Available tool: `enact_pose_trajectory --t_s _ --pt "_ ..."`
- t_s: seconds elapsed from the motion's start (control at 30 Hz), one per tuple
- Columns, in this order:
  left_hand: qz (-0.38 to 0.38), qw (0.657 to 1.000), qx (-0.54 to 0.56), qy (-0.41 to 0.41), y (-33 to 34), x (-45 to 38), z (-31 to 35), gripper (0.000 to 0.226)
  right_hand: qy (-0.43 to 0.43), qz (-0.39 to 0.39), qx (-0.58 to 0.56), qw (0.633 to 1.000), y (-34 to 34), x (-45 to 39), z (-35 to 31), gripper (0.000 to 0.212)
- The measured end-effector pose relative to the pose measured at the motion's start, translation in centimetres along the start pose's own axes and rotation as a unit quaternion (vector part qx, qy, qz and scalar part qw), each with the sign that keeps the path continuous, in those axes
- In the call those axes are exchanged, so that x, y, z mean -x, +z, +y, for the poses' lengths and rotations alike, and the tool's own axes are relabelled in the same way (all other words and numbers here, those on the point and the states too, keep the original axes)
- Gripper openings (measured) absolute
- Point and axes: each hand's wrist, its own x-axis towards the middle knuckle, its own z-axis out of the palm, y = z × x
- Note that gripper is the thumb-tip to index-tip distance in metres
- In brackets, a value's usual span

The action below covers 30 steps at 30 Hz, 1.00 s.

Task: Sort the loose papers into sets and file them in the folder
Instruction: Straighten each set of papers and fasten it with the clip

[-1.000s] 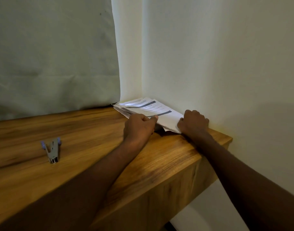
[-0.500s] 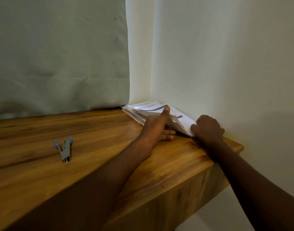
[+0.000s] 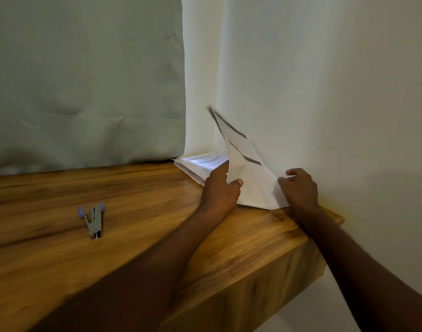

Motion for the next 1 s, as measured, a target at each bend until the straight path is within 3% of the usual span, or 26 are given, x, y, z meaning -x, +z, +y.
enact_pose_trajectory --t_s 0.13,0.33,0.5,0.57,0.63,0.73,0.87,1.0 --pt "0.004 0.999 0.002 0.039 -1.9 0.1 0.4 0.046 -0.01 -0.037 -0.128 0.991 -0.6 0.4 -0.6 0.055" --pt "-0.004 0.998 -0.018 0.055 -7.2 2.0 1.1 0.037 -0.052 -0.189 -0.194 0.961 -1.3 2.0 -2.7 0.071" --pt "0.0 0.997 -0.059 0.058 -15.2 4.5 1.7 0.033 0.0 -0.355 -0.358 0.864 0.2 5.0 -8.8 0.055" --pt "0.021 0.995 -0.083 0.053 -19.5 5.5 2.2 0.032 -0.006 -0.387 -0.411 0.825 2.4 7.0 -11.8 0.055" --pt "0.033 0.991 -0.123 0.046 -23.8 6.5 3.0 0.035 -0.015 -0.4 -0.429 0.81 4.9 9.3 -14.9 0.054" --pt "0.069 0.988 -0.138 0.021 -31.3 8.7 4.0 0.031 -0.046 -0.393 -0.42 0.816 9.3 14.2 -20.0 0.043" --pt "0.171 0.979 -0.111 0.016 -39.2 11.3 5.2 0.027 -0.054 -0.414 -0.433 0.799 14.3 20.7 -27.0 0.026" --pt "0.275 0.958 -0.074 0.035 -45.4 13.0 5.6 0.031 -0.085 -0.414 -0.445 0.79 18.2 26.3 -33.6 0.025"
